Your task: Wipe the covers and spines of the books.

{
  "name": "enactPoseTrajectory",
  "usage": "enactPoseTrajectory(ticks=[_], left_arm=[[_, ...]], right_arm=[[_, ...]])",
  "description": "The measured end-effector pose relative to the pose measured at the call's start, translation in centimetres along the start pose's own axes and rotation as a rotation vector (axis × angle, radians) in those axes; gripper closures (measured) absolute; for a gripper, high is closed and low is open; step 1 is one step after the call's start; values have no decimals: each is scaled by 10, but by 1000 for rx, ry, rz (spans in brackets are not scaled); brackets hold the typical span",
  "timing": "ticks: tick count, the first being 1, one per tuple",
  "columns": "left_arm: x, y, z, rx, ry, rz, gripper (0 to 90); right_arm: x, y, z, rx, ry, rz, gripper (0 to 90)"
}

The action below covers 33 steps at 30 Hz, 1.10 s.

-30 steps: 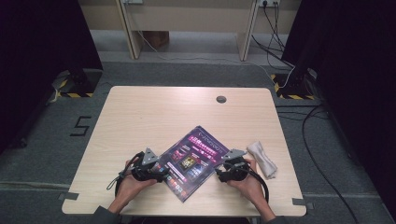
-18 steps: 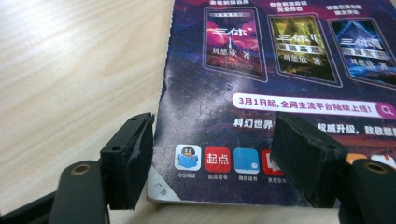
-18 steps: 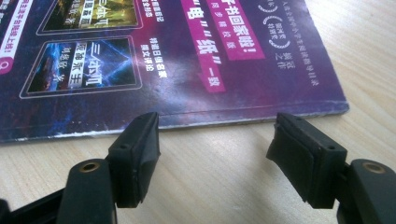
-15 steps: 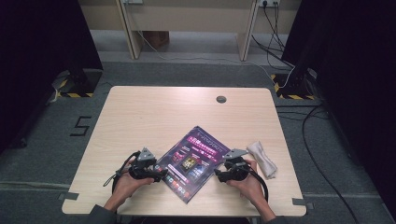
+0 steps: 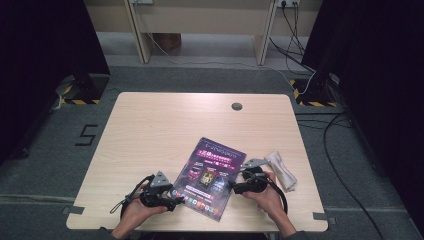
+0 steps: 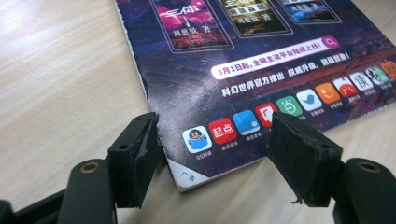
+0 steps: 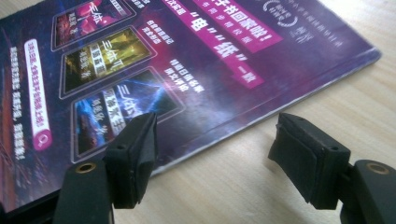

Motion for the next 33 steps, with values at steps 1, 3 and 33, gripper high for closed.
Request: enactPoseTrajectory(ticks=[1, 3, 33], left_arm=[[0, -3, 1, -9, 3, 5, 332], [0, -7, 2, -26, 8, 8, 343], [-5, -49, 2, -122, -4, 58, 342]], right_arm=[[0, 1, 0, -7, -2, -2, 310], [-2, 2, -1, -1, -4, -9, 310], [-12, -10, -14, 15, -20, 48, 303]])
Point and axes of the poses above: each handheld gripper's, and its own axes: x roughly backward along the jaws, z roughly out of its underside, y roughly to its left, the point moved 6 cm from there along -x, roughly forward along the jaws, and after that the axes turned 2 degrees about -z, right-handed, at the moved point
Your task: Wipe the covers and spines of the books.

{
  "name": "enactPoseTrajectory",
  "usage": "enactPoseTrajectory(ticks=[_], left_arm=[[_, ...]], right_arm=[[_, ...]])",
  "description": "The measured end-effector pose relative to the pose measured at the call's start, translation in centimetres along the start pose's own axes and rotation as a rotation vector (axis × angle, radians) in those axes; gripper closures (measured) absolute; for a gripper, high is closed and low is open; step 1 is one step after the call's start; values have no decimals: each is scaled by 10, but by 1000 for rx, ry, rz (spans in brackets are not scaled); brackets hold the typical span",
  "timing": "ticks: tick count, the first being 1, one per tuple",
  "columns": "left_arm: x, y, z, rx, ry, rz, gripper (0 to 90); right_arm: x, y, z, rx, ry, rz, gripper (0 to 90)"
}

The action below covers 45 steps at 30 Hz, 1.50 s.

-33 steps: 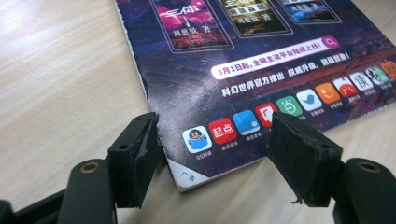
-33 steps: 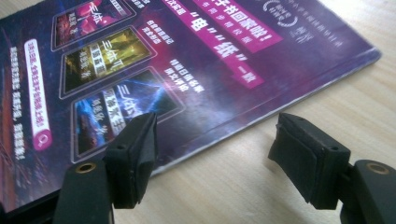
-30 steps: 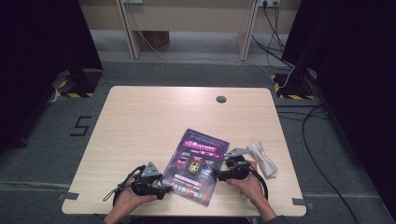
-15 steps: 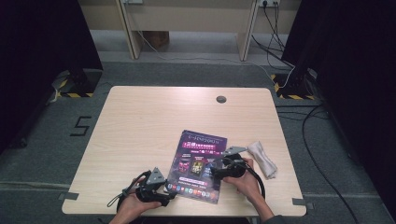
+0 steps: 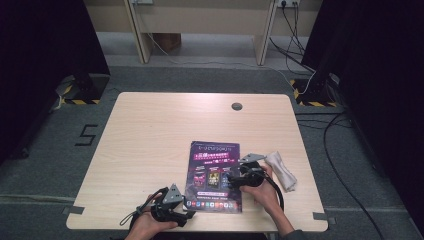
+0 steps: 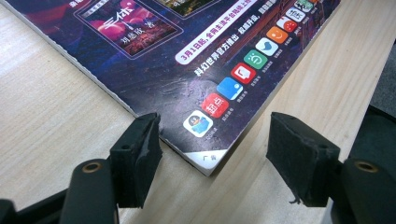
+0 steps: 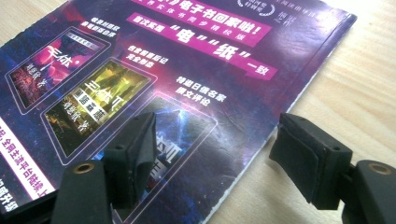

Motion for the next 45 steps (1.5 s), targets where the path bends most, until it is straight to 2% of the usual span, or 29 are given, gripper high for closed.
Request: enactPoseTrajectory(ticks=[6, 8, 13, 14, 15, 18, 20, 23, 26, 29, 31, 36, 40, 45], left_arm=[[0, -2, -1, -12, -7, -3, 328], [1, 0, -3, 0, -21, -7, 315], [4, 6, -5, 16, -43, -26, 265], [4, 6, -5, 16, -43, -26, 265], [5, 8, -5, 22, -47, -29, 264], [6, 9, -4, 13, -49, -20, 305], [4, 7, -4, 6, -46, -15, 318], [2, 2, -4, -13, -36, 6, 348], [-1, -2, -2, -42, -18, -12, 352], [-1, -5, -4, -35, -31, 6, 379], [-2, -7, -4, -45, -23, 9, 372], [-1, -3, -5, -19, -28, 2, 307], [1, 2, -7, 2, -47, -14, 260], [5, 9, -10, 34, -80, -27, 242]], right_arm=[[14, -8, -1, -8, -33, 23, 304], [20, -14, -1, -5, -47, 26, 303], [39, -31, 2, -57, -86, 52, 273], [39, -31, 2, -57, -86, 52, 273], [43, -37, 5, -47, -82, 68, 231], [49, -43, 6, -46, -94, 85, 234], [54, -49, 6, -41, -92, 117, 254], [64, -60, 9, -60, -98, 160, 289], [72, -72, 14, -87, -98, 187, 316], [79, -84, 21, -103, -97, 215, 352], [83, -91, 26, -117, -90, 240, 359], [88, -104, 36, -127, -66, 268, 403], [88, -108, 40, -135, -50, 284, 428], [86, -110, 42, -119, -38, 292, 452]])
Point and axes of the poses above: each handheld gripper's, and its own axes: x roughly backward along the jaws, z roughly out of its underside, y roughly to its left, the point moved 6 cm from there along -x, roughly forward along the jaws, and after that the axes turned 2 degrees about -z, right-handed, at the moved point
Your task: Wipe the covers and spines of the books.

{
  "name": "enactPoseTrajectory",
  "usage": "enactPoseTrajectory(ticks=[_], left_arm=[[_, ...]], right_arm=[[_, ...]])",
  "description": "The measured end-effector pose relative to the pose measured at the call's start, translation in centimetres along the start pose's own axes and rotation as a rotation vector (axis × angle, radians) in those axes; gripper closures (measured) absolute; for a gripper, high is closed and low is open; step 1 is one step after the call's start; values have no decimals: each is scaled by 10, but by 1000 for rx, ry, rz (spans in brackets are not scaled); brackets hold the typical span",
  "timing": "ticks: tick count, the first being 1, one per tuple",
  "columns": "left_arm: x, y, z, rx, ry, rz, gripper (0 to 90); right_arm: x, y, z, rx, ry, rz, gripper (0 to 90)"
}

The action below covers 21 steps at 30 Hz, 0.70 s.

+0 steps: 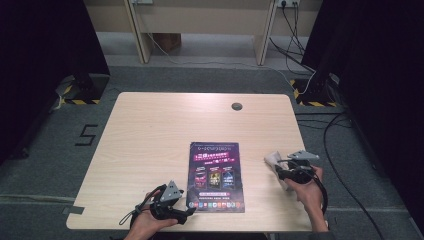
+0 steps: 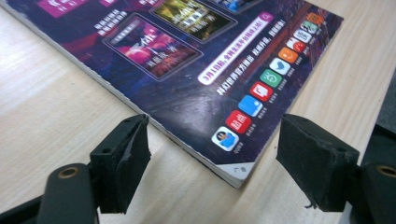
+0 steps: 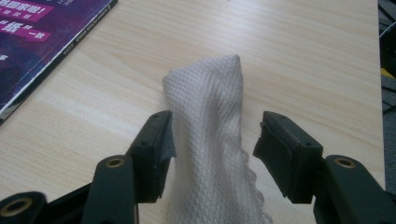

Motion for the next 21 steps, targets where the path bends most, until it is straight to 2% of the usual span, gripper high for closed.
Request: enactPoseTrajectory(ticks=[2, 5, 16, 21], left_arm=[[1, 2, -1, 18, -17, -6, 238], [1, 6, -1, 31, -18, -19, 234], [-3, 9, -3, 50, -12, -39, 197], [-5, 9, -5, 56, -15, -37, 164]], right_arm=[[-1, 1, 1, 4, 9, -1, 455], [-4, 0, 2, 1, 15, -1, 459], [-9, -1, 4, -13, 24, -6, 452], [-14, 0, 5, -7, 39, -10, 483]])
Point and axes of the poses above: each handheld gripper's, and its own axes: x roughly backward along the jaws, z roughly out of its underside, y roughly to its left, the point moved 6 cm from there along -x, roughly forward along the jaws, and after that the axes turned 2 degrees about -z, right-handed, at the moved point
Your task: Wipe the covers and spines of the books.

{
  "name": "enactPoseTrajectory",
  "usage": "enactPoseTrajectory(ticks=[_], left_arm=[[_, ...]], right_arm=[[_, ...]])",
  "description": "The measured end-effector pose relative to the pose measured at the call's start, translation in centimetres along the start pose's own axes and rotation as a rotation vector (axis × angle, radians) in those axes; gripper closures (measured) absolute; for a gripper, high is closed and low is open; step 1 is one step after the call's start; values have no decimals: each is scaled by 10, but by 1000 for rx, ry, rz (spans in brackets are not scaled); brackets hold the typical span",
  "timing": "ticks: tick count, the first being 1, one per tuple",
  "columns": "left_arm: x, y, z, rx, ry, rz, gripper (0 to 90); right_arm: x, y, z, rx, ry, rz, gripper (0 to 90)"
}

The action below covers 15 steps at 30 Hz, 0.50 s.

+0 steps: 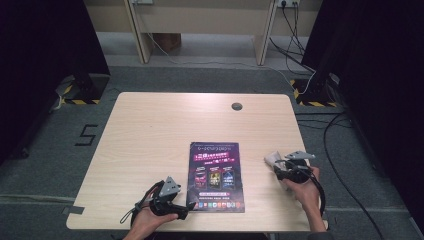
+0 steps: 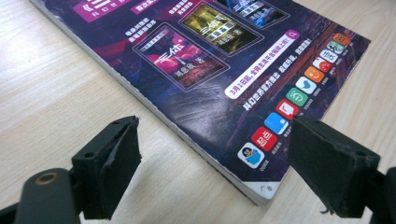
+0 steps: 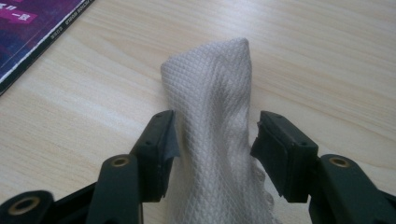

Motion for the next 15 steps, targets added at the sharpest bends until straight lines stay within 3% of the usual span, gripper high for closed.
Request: enactPoseTrajectory(ticks=[4, 6, 11, 15], left_arm=[[-3, 0, -1, 2, 7, 3, 163], [-6, -1, -2, 3, 10, 6, 172], [-11, -3, -4, -11, 13, 10, 187], [-11, -3, -3, -17, 20, 12, 194]], right_arm=[[-7, -2, 0, -41, 2, -31, 502], [-10, -4, 2, -47, 12, -24, 519], [-14, -4, 0, -52, -2, -65, 642], [-11, -4, -3, -33, -20, -54, 735]])
Point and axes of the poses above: each handheld gripper's, and its own axes: x roughly backward along the jaws, z roughly out of its underside, y roughly to its left, the point moved 6 cm from there along -x, roughly forward along the jaws, and after that the axes turned 2 degrees about -z, right-handed, at the moved point
